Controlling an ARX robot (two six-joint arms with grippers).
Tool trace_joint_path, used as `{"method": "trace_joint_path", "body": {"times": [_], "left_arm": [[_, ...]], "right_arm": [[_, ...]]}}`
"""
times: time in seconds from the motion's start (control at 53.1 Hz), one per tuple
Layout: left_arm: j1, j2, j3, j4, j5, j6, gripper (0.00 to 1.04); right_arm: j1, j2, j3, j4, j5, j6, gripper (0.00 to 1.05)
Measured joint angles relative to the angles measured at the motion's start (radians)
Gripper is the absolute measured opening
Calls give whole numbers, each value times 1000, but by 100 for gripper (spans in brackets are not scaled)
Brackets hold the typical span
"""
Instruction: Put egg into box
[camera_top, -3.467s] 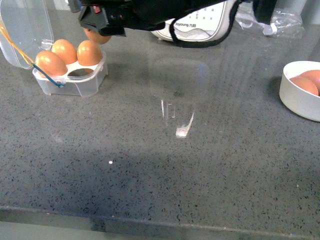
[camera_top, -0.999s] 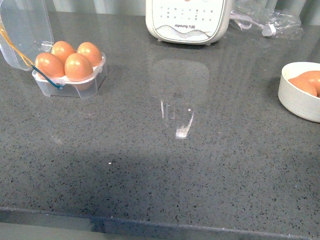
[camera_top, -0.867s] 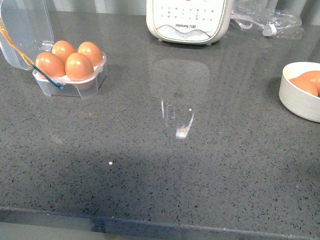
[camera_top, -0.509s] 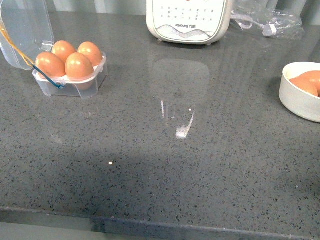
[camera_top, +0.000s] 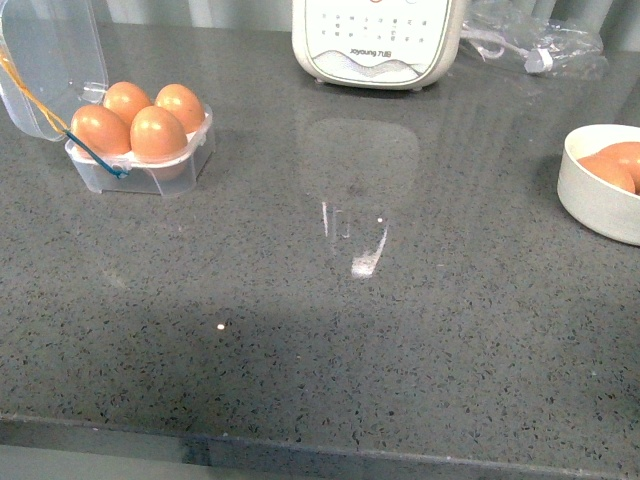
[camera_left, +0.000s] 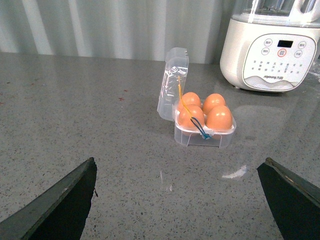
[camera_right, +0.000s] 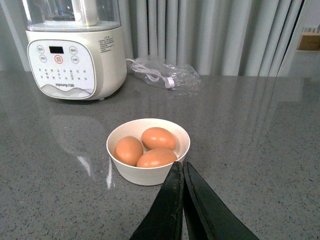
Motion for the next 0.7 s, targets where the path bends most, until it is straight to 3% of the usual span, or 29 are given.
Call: {"method": "trace_joint_path", "body": {"times": [0.433,0.528,0.697], "left_arm": [[0,0,0,0,0,0,98],[0,0,0,0,0,0,98],[0,0,0,0,0,0,98]], "right_arm": [[0,-151,0,-149,0,0,3],[0,-278,1,-314,0,0,3],[1,-321,1,-327,0,0,3]]}}
